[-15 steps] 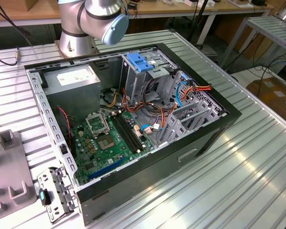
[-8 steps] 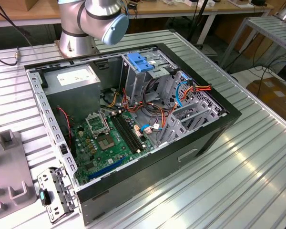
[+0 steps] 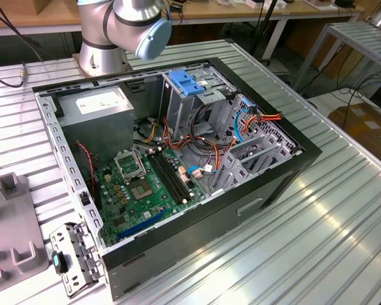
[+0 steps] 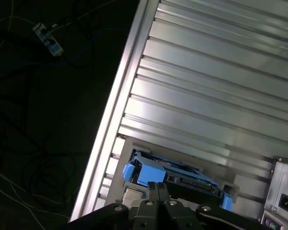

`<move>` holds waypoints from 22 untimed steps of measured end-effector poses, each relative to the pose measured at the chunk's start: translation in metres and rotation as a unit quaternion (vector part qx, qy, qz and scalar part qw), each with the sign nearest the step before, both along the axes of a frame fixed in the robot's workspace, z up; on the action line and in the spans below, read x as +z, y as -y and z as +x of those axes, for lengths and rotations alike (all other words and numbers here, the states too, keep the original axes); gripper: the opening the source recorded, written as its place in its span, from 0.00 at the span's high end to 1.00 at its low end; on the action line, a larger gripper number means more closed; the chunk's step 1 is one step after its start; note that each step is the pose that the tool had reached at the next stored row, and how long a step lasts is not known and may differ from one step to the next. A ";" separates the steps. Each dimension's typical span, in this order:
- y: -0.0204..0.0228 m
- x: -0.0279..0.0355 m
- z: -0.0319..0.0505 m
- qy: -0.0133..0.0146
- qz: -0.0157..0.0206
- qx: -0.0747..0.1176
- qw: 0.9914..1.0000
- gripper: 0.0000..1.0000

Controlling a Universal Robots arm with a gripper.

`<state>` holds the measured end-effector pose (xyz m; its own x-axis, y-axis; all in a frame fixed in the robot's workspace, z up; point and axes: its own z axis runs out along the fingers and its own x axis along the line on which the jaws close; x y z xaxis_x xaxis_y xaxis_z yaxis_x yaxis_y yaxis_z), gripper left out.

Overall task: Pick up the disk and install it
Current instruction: 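Pick up the disk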

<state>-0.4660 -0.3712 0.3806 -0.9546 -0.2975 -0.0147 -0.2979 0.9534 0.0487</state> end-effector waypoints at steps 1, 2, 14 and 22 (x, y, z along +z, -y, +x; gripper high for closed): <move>0.0000 0.0000 0.0000 0.000 0.000 0.005 1.000 0.89; 0.0000 0.0000 0.0000 0.000 0.000 0.009 1.000 0.89; -0.0001 -0.0002 0.0003 0.000 -0.003 0.075 0.997 0.89; -0.0008 -0.0008 0.0015 0.000 -0.004 0.139 0.990 0.89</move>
